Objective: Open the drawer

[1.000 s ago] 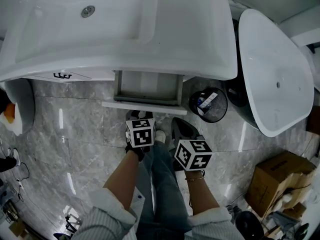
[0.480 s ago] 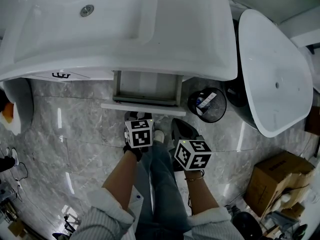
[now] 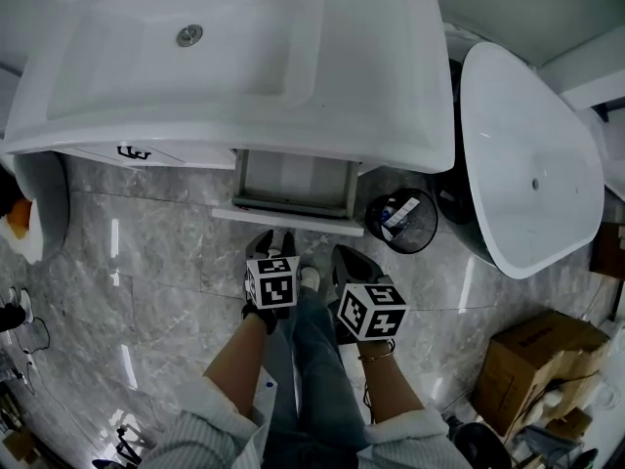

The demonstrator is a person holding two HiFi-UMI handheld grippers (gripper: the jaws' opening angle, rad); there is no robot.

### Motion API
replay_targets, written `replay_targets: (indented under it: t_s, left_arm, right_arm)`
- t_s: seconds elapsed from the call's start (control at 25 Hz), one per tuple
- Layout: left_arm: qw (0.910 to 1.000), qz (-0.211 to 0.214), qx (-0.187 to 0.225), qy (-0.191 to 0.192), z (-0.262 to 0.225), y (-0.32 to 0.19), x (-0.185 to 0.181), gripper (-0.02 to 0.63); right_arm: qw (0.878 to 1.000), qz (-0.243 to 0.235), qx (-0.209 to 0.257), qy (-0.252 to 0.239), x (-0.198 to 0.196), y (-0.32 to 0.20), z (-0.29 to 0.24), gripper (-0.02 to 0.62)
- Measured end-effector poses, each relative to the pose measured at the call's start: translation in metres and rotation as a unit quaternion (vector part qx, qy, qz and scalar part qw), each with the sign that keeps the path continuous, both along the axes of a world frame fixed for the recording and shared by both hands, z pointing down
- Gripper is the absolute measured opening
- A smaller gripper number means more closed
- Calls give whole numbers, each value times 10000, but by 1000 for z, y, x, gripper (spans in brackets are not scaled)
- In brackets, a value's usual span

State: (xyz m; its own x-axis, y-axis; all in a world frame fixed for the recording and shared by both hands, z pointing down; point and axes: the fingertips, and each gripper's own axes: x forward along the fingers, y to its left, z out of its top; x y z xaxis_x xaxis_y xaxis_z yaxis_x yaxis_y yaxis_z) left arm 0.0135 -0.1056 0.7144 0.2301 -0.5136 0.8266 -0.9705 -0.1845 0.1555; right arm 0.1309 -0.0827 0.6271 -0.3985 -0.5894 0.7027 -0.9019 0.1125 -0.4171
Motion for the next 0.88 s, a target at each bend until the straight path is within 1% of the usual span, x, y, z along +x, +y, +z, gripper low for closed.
replay_targets:
  t_s: [0.16,0.4,0.64,0.8,0.88]
  left_arm:
    - [10000,-38,-4,79,-20,8,-4,135]
    - [9994,-123,68,301,-67,11,-9,103]
    - [9966,-110,545,602,-140,-6,-10,80]
    - [9927,-53,745,948,-189,-15,-10,55]
    - [9898,-5,921,1083,-215,-22,-11,47]
  right_arm:
    - [9999,-129,60,45,-5,1,-18,8]
    - [9993,-283,229,76,-14,-2,-58,8]
    - [9977,-387,557,-1,-27,-11,-110,8]
    - [9951,-474,852,-172,-41,-21,-151,8]
    - [9928,-516,1046,-265,-49,-30,-173,8]
